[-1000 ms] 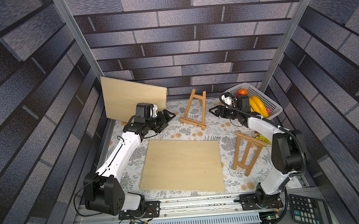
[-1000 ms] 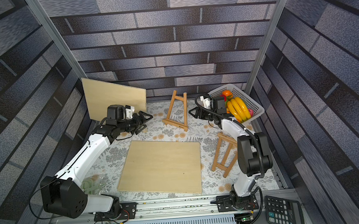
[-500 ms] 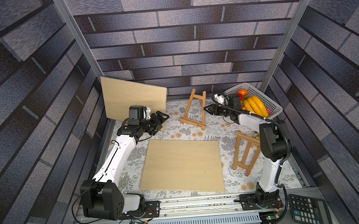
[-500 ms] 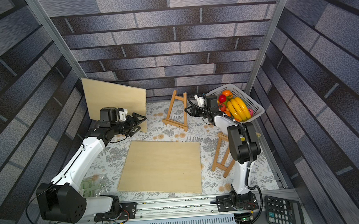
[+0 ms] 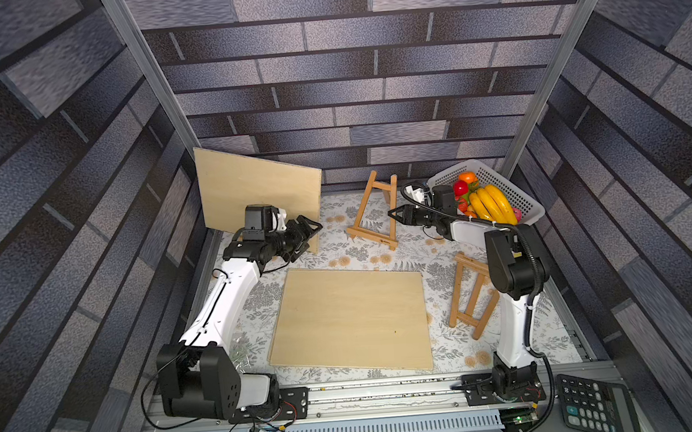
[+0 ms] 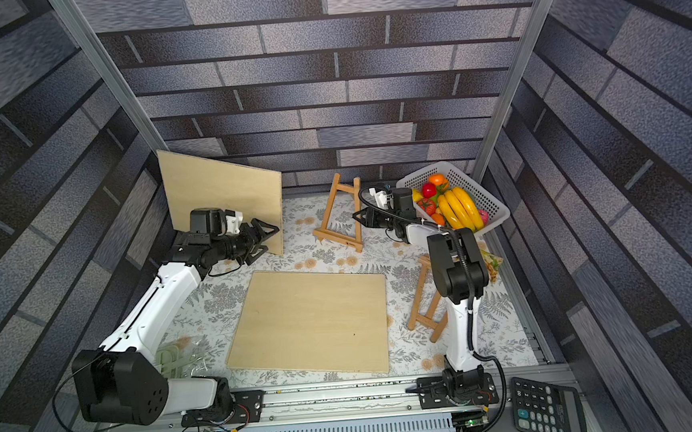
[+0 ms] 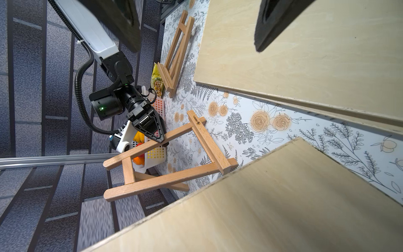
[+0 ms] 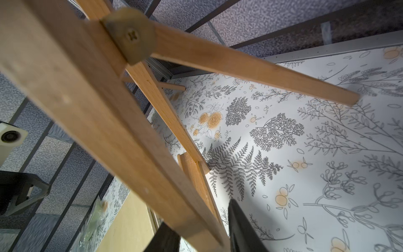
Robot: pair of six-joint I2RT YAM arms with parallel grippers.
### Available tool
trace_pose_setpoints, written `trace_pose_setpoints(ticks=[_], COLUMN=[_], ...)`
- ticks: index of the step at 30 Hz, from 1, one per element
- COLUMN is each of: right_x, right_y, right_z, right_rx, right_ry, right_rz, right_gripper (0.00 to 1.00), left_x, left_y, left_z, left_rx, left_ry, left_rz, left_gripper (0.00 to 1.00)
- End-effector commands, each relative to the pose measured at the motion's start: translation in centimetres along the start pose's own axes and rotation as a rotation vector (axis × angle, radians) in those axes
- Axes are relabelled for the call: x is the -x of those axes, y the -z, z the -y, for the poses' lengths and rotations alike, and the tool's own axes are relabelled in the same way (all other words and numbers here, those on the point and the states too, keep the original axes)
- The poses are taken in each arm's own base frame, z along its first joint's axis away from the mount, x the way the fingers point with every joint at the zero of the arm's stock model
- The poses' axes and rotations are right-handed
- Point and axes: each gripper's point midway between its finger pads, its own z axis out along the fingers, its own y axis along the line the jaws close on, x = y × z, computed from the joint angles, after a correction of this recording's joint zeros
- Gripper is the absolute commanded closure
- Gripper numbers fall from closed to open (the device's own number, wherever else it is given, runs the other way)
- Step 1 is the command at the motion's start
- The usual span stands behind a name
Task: Assemble the easel
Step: Move the easel to the center of the board.
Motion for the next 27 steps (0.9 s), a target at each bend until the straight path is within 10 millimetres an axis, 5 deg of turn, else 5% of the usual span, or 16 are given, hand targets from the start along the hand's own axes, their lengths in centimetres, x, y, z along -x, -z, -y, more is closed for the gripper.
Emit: trace_pose_setpoints(ticks=[1, 4, 17, 27], right_x=[0.9, 0.9, 0.9, -3.2], right_y=[-0.6, -0.9, -3.3, -3.5], right_z=[-0.7, -0.6, 0.1, -0.5], right_rx=[0.054, 0.076, 0.2, 0.138], right_ry=[0.051, 0.063, 0.077, 0.278], right_rz=[0.035, 0.045, 0.024, -0.284], right_gripper=[0.65, 0.75, 0.8, 0.81], left_x=[-1.0, -1.1, -0.8, -0.4], left_y=[-0.4, -0.6, -1.8, -2.8], left_z=[-1.6, -2.2, -3.5, -3.8], left_rx=[0.029, 0.042, 0.079, 0.069], left_ry=[0.003, 0.01, 0.037, 0.061], left_rz=[-0.046, -0.058, -0.089, -0.11], left_gripper=[0.16, 0.17, 0.17, 0.17])
